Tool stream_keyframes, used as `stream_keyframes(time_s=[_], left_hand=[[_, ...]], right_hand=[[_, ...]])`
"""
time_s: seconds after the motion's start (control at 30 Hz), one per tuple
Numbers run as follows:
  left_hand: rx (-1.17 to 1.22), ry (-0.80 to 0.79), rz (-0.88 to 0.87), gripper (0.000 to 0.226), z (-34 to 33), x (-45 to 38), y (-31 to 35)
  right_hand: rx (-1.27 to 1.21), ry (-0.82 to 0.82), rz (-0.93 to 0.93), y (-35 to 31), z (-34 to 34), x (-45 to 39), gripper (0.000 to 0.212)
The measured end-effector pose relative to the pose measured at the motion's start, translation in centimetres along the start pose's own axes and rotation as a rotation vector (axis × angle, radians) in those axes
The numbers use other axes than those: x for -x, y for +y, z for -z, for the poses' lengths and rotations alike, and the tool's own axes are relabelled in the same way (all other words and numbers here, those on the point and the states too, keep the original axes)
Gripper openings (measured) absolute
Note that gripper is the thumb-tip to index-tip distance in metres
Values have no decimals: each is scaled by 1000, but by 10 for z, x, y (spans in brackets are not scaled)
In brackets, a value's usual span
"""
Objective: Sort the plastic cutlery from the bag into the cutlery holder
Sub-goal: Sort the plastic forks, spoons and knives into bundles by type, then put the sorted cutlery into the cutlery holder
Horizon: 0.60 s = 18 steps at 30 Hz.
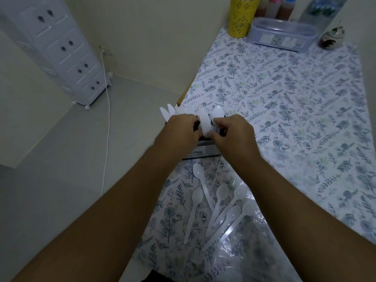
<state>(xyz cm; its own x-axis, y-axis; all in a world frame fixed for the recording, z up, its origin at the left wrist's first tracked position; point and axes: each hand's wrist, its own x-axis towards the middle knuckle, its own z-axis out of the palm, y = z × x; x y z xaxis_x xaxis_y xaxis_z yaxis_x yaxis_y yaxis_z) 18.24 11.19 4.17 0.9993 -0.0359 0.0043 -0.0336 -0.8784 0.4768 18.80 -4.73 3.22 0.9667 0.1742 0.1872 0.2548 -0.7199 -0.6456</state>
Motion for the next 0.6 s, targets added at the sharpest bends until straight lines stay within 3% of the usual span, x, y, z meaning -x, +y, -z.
stream_keyframes(time_s=[0.1,0.2,0.4,0.5,0.6], left_hand=[[-76,-6,55,28,1,2,3],[-47,84,61,23,11,12,16],[229,240,-92,25,8,61,43],[283,175,-34,17,-25,93,34],[232,-3,215,4,-74,129,7]], right_hand=[[-1,0,-59,3,1,8,21],[-83,35,-107,-1,8,15,37],[-199,-1,-192,0,15,44,20],[-159,-103,-254,13,6,77,20],[-105,-249,-320,30,-7,121,22]])
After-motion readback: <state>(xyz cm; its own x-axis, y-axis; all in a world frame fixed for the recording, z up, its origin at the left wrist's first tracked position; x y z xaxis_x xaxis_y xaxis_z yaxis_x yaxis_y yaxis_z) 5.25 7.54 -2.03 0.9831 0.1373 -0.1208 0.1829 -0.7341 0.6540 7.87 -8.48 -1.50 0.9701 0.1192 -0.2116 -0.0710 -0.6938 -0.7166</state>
